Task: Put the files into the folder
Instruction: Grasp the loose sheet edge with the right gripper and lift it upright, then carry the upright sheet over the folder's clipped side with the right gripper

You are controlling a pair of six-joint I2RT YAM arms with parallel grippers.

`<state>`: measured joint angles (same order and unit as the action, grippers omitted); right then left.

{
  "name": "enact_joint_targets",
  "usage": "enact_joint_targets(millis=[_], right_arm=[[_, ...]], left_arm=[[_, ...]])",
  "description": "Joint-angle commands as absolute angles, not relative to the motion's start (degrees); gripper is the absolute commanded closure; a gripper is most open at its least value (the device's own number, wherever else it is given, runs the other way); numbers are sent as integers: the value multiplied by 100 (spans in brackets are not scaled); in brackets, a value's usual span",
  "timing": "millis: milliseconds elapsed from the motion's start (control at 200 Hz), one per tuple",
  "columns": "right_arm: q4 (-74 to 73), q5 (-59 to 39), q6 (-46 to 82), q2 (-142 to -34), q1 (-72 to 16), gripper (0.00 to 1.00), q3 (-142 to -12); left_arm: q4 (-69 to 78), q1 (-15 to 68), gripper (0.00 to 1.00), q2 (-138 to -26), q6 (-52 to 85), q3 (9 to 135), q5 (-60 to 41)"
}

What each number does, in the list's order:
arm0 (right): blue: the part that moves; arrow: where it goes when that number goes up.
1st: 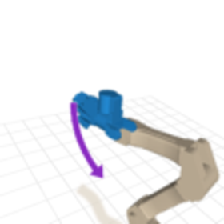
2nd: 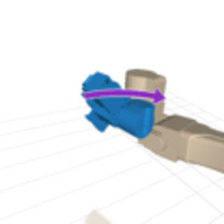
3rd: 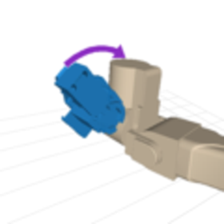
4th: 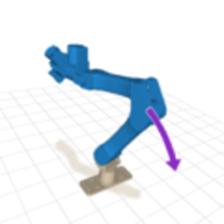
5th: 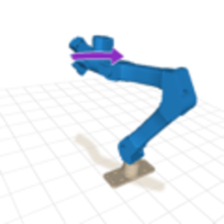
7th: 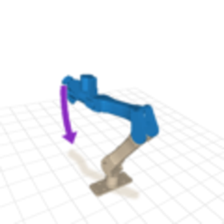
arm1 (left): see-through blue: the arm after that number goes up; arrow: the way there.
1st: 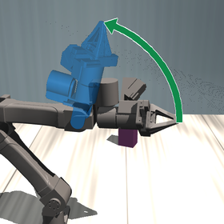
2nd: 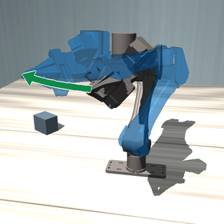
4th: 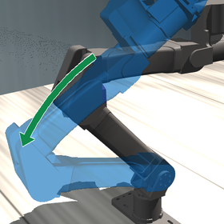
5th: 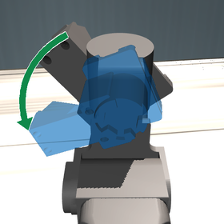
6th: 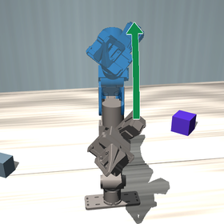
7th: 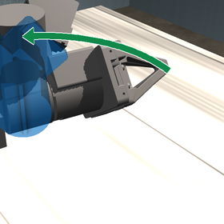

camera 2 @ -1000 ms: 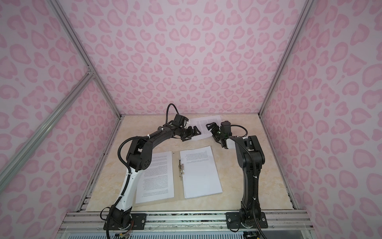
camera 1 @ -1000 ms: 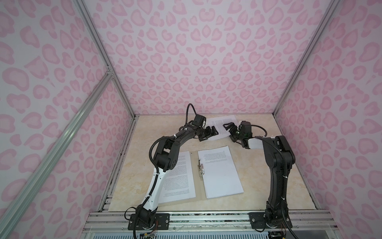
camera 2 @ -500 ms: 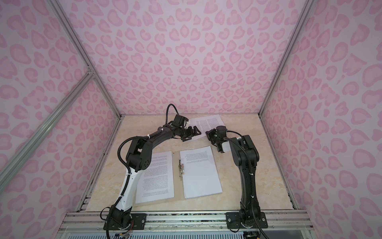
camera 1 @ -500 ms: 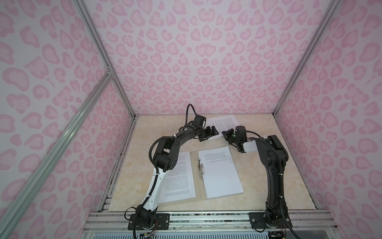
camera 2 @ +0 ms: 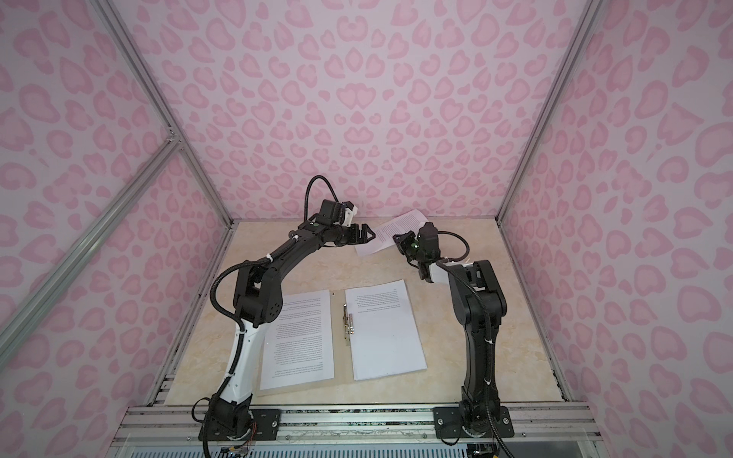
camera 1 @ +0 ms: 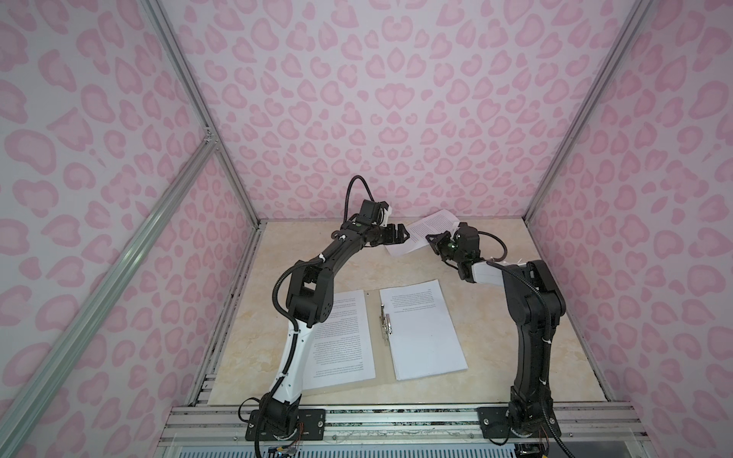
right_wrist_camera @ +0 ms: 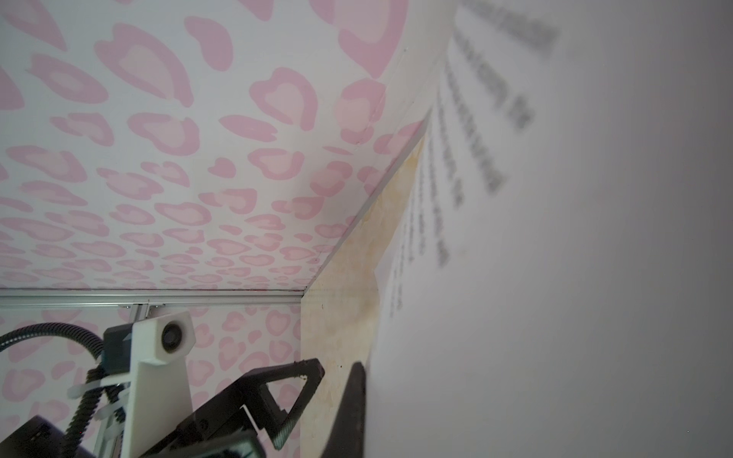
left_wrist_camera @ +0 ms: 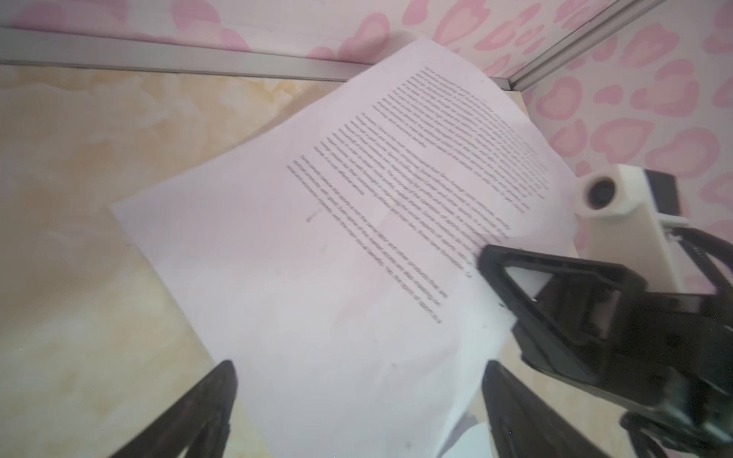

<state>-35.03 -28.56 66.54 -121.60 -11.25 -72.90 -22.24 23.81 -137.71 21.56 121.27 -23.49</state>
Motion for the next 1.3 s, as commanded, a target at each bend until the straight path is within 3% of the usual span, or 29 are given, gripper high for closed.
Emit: enact_joint_targets(millis=[0, 205, 425, 580, 825, 1020, 1295], right_arm=[[-3054, -3203, 6004, -11899, -1107, 100, -7315], [-1951, -3569, 4853, -11041, -1172, 100, -7425], [-1384, -3955, 4253, -10477, -1300, 100, -7322], [-1168, -4068, 4029, -10069, -1375, 100, -6992], [633, -4568, 3043, -9081, -1526, 100, -6691], [1747, -5776, 2699, -8421, -1556, 100, -6538], [3640, -5908, 2365, -7139, -1691, 100, -6939]], left_arm=[[-2180, 2367, 2, -11543, 1755, 11509, -2245], [-823, 2324, 2, -9529, 1738, 8933, -1878], [-296, 1848, 2, -8286, 1961, 7542, -1259], [-105, 1702, 2, -7613, 2074, 6922, -1336], [-638, 1696, 2, -6745, 2379, 6000, -1455], [-1666, 1702, 2, -6403, 2246, 5622, -1992], [-2137, 1707, 2, -5822, 1960, 5107, -2036]])
